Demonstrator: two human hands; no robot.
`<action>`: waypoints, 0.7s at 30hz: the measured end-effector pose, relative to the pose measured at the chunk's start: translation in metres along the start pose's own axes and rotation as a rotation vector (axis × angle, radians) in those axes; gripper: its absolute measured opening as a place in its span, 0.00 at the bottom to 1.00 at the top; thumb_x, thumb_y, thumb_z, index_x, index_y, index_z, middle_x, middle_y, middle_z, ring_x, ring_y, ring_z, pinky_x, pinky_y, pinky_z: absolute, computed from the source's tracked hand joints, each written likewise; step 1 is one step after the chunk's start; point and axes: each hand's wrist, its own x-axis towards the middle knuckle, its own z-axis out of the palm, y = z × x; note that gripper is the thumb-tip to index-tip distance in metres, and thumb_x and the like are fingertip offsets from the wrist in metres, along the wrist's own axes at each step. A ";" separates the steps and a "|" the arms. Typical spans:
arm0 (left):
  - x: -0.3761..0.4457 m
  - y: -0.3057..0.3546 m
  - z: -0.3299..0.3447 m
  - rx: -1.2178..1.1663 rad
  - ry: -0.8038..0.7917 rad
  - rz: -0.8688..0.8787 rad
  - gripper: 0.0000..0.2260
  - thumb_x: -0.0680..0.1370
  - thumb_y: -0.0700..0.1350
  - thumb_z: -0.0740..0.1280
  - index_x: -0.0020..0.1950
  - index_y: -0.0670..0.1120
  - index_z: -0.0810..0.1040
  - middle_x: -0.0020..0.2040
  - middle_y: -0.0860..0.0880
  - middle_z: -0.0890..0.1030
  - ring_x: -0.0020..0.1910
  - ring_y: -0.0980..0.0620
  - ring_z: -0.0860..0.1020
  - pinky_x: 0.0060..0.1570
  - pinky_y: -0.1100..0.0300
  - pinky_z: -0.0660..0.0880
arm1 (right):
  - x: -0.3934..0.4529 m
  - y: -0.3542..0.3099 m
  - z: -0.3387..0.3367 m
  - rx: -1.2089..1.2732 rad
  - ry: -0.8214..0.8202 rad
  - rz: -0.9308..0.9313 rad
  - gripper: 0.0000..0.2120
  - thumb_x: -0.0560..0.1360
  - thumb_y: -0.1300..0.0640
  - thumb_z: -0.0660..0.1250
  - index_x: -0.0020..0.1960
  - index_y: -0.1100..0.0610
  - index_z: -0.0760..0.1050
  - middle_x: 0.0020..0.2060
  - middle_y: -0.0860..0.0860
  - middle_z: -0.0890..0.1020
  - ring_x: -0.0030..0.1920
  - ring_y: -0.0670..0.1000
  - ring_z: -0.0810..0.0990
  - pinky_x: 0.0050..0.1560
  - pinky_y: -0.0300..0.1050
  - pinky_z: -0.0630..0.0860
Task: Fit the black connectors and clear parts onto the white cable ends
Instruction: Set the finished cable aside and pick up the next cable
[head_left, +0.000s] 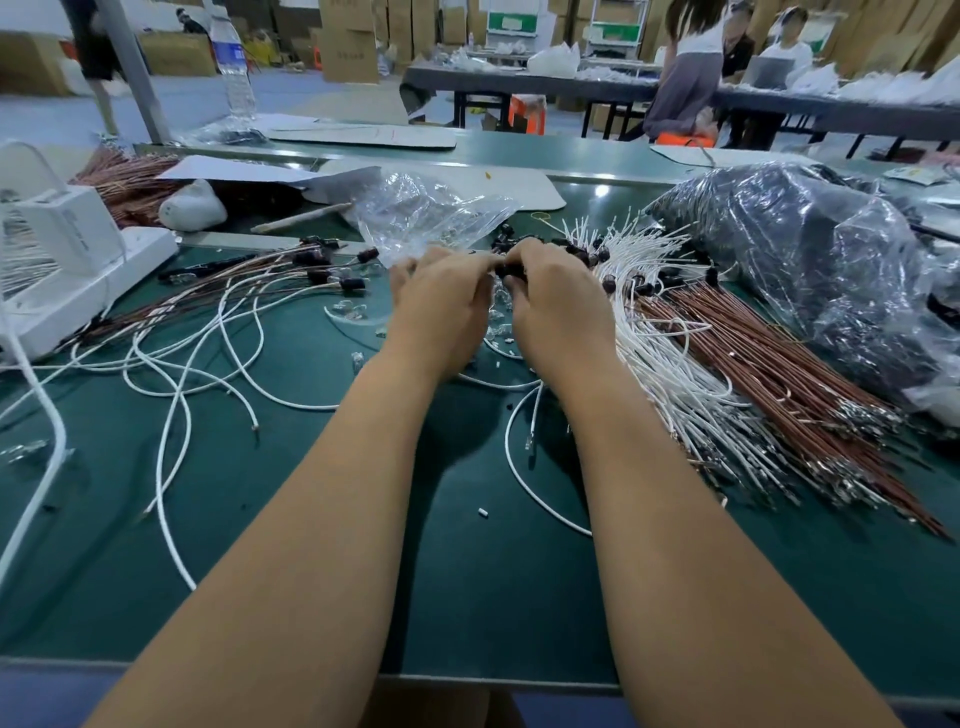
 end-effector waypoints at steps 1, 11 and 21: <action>0.000 -0.002 0.001 0.037 0.006 -0.014 0.13 0.81 0.42 0.57 0.58 0.51 0.80 0.51 0.49 0.82 0.55 0.48 0.73 0.55 0.53 0.58 | -0.001 0.001 0.000 -0.005 0.001 0.008 0.08 0.80 0.59 0.61 0.57 0.58 0.74 0.51 0.55 0.80 0.50 0.56 0.76 0.45 0.48 0.70; -0.002 -0.024 -0.010 0.156 0.131 -0.406 0.20 0.73 0.35 0.58 0.61 0.51 0.76 0.60 0.50 0.78 0.65 0.45 0.65 0.62 0.46 0.57 | 0.000 0.009 -0.003 0.006 0.025 0.138 0.05 0.80 0.60 0.61 0.54 0.59 0.74 0.46 0.53 0.80 0.39 0.51 0.72 0.33 0.43 0.64; -0.001 -0.013 -0.002 0.012 0.042 -0.127 0.11 0.81 0.41 0.59 0.52 0.42 0.81 0.46 0.42 0.82 0.45 0.43 0.76 0.50 0.52 0.70 | -0.003 0.002 0.000 0.076 -0.050 0.077 0.05 0.80 0.59 0.62 0.54 0.58 0.74 0.43 0.49 0.77 0.41 0.51 0.74 0.33 0.42 0.64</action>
